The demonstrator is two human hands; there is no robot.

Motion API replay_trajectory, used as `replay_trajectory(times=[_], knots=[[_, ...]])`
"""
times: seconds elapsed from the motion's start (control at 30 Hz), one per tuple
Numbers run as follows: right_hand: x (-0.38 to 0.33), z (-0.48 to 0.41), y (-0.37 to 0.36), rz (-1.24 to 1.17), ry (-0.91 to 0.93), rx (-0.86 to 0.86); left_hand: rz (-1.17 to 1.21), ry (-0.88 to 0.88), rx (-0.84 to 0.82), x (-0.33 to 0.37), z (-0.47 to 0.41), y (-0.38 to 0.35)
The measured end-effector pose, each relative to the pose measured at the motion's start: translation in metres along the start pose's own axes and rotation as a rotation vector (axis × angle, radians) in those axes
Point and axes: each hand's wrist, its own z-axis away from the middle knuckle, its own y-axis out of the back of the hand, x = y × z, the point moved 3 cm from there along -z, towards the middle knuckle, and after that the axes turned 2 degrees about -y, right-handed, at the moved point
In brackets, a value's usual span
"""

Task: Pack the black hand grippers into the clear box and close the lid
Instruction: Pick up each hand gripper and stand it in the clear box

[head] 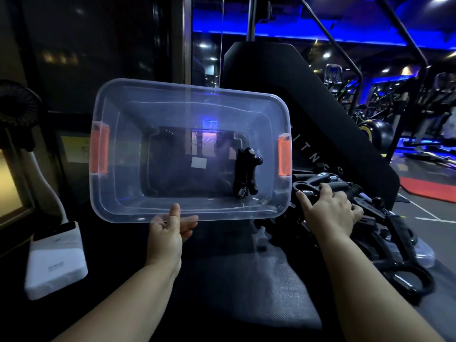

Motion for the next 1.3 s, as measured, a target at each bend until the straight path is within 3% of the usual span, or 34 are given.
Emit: replay_trajectory(times=[0.53,0.73,0.9,1.03,1.3], knots=[[0.016,0.004,-0.001,-0.246,0.156,0.170,-0.002,0.010,-0.007,0.000,0.001,-0.001],[0.021,0.004,0.007,-0.367,0.146,0.353,-0.004,0.011,-0.003,0.000,0.001,-0.001],[0.020,0.012,0.023,-0.650,0.168,0.555,-0.011,0.001,-0.007,0.001,0.001,-0.001],[0.013,0.022,0.036,-0.828,0.174,0.632,-0.014,0.007,-0.011,0.001,0.000,-0.001],[-0.010,0.039,0.059,-0.929,0.297,0.726,-0.023,-0.004,-0.031,-0.002,-0.002,0.001]])
